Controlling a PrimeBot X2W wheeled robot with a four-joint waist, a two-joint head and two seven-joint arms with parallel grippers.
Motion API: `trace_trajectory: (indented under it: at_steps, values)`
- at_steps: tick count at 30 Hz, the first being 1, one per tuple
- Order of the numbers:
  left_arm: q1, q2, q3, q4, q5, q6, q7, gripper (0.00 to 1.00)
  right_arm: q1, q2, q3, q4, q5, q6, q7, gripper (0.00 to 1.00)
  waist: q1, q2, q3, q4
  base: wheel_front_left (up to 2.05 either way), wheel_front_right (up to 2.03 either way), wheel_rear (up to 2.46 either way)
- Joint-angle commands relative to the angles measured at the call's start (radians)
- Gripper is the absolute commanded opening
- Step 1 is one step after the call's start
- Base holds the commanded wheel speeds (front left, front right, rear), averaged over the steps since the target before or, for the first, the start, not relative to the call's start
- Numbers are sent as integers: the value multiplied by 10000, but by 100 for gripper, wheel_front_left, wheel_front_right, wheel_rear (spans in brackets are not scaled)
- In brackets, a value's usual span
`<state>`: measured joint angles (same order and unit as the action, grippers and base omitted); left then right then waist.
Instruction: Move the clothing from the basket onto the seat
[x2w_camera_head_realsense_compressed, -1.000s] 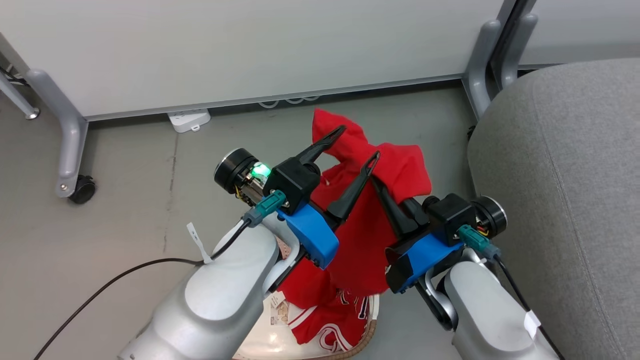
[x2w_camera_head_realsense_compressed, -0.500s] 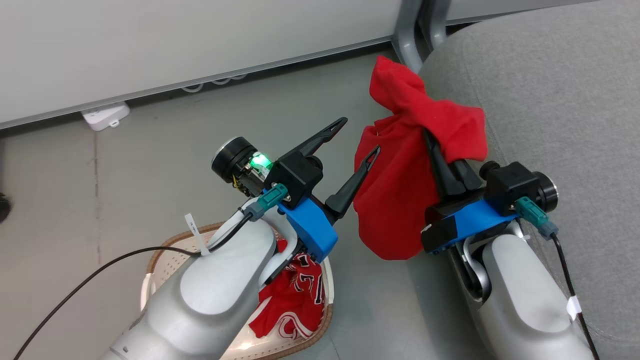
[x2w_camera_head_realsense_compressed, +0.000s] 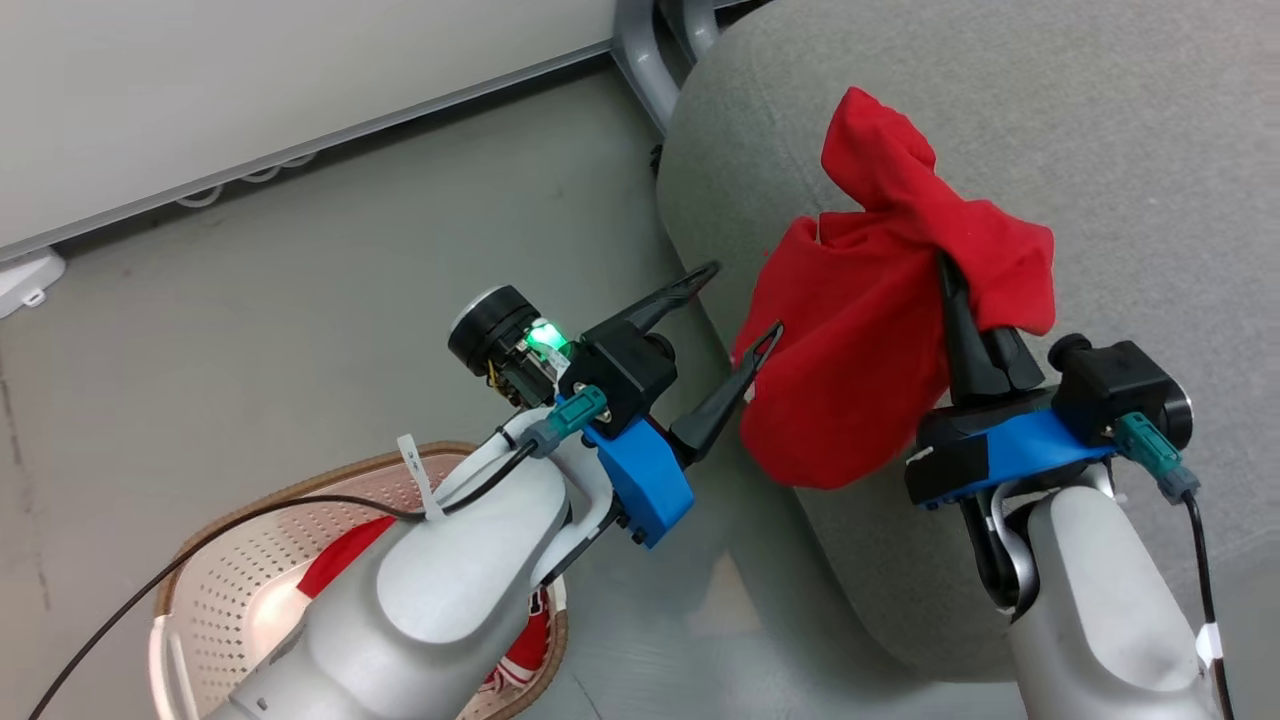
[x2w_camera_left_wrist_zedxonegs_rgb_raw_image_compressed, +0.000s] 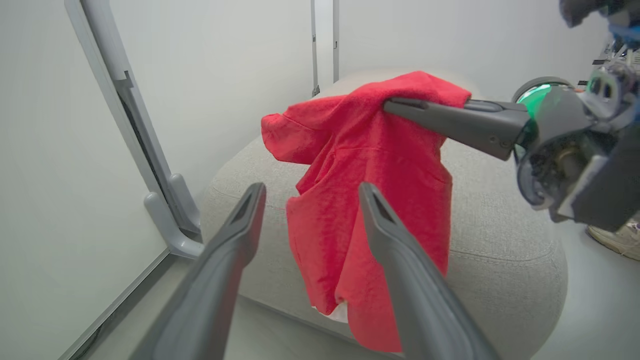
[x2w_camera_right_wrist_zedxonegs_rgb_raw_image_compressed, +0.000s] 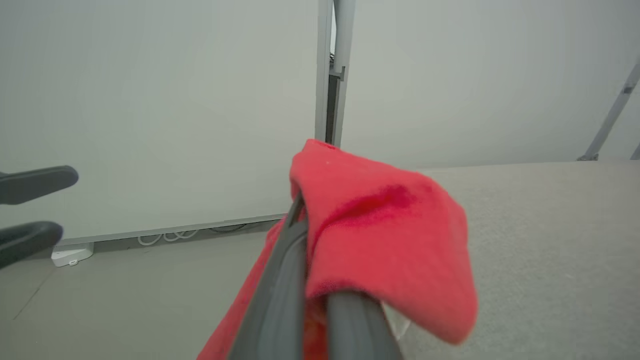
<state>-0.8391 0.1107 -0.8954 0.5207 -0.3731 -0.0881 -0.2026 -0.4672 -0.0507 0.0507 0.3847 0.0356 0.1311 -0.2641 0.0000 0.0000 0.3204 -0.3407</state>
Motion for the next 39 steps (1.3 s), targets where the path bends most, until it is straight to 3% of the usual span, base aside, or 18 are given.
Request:
trace_trajectory:
  at_steps: [1,11,24,30,39]
  values:
    - [61,35,-65,-18,32,-38,46,100,143,7,-108,-72,28,-7,-7,0,0,0,76,-279,0,0,0]
    - [88,68,-320,-89,-26,-51,141,100,570,7,-385,-272,204,-7,-7,0,0,0,163,-930,0,0,0]
    - [-113,164,-352,-207,-100,23,103,100,-170,-8,-603,-838,26,-7,-9,0,0,0,496,-783,0,0,0]
    - [-377,393,-304,-451,-24,87,217,100,-1655,-665,-915,-1316,74,-7,-7,0,0,0,1231,-594,0,0,0]
    - [-1096,953,-189,-1079,192,193,620,100,-4406,-2409,-2616,-1932,575,-8,-7,0,0,0,3175,-297,0,0,0]
